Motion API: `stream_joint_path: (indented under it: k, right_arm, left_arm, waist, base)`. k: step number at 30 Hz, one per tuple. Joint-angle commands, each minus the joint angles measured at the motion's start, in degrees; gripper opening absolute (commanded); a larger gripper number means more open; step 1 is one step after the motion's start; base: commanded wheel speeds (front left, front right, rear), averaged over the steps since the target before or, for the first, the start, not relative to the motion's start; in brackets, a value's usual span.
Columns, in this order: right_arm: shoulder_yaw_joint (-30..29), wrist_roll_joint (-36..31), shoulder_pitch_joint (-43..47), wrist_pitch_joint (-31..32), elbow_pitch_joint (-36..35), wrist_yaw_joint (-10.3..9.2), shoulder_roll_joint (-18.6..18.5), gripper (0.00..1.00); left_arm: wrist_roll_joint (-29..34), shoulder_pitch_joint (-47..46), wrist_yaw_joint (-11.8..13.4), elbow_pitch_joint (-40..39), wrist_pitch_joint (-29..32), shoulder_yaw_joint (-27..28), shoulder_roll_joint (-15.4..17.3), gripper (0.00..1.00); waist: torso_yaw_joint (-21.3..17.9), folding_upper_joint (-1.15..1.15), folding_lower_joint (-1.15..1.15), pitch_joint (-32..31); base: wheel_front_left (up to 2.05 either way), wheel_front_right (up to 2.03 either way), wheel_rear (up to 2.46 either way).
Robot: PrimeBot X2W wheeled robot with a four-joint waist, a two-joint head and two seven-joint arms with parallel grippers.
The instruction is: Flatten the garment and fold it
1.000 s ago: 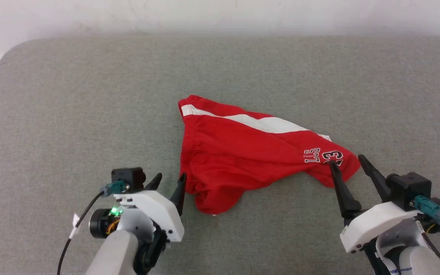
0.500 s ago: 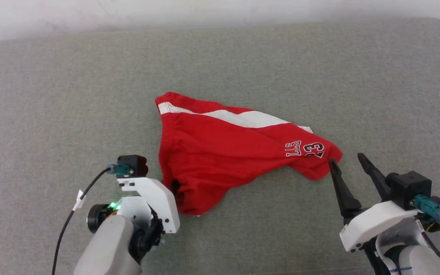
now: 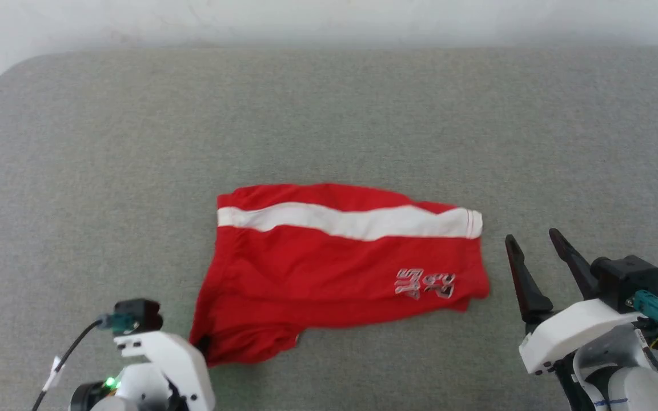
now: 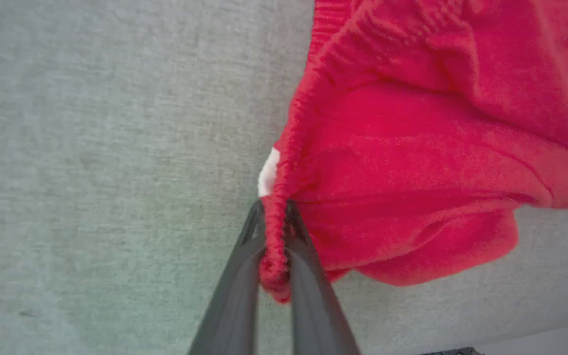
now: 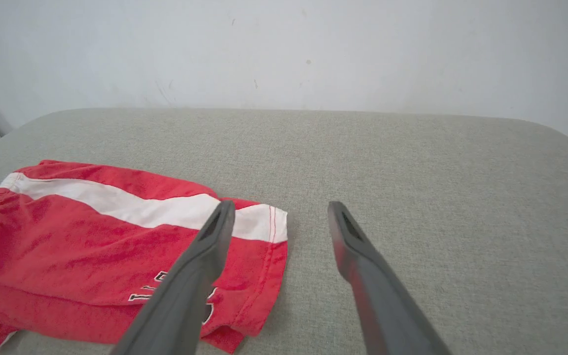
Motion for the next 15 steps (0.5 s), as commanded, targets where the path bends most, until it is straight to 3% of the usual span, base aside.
stream_joint_path:
  k: [1,5,6,7,15]
  right_arm:
    - [-0.1,0.1,0.3,0.1,-0.3,-0.05,0.1,1.0]
    - [-0.3,0.2,0.3,0.6,0.1,-0.05,0.1,1.0]
    - [-0.3,0.2,0.4,0.7,0.1,-0.05,0.1,1.0]
    - [-0.3,0.2,0.5,0.7,0.1,-0.05,0.1,1.0]
    - [-1.2,0.3,0.7,-0.6,-1.2,-0.05,0.1,1.0]
  left_arm:
    - [-0.1,2.8,1.4,1.4,1.3,0.6,1.3,0.0]
    - [-0.8,5.7,3.2,-0.7,2.1,1.6,1.7,0.0]
    - [-1.0,6.2,3.4,-1.3,1.7,1.9,1.6,0.32]
    - [-1.3,6.4,3.6,-2.1,0.7,2.4,1.2,1.0]
    - [-1.9,4.4,0.9,-9.9,-10.3,4.2,-1.2,1.0]
  waist:
    - [0.8,0.0,0.0,-0.1]
    - [1.4,0.0,0.0,-0.4]
    - [1.5,0.0,0.0,-0.5]
    - [1.6,0.0,0.0,-0.6]
    - [1.6,0.0,0.0,-0.7]
  base:
    - [0.0,0.0,0.0]
    - [0.0,0.0,0.0]
    - [0.0,0.0,0.0]
    - [0.0,0.0,0.0]
    - [0.0,0.0,0.0]
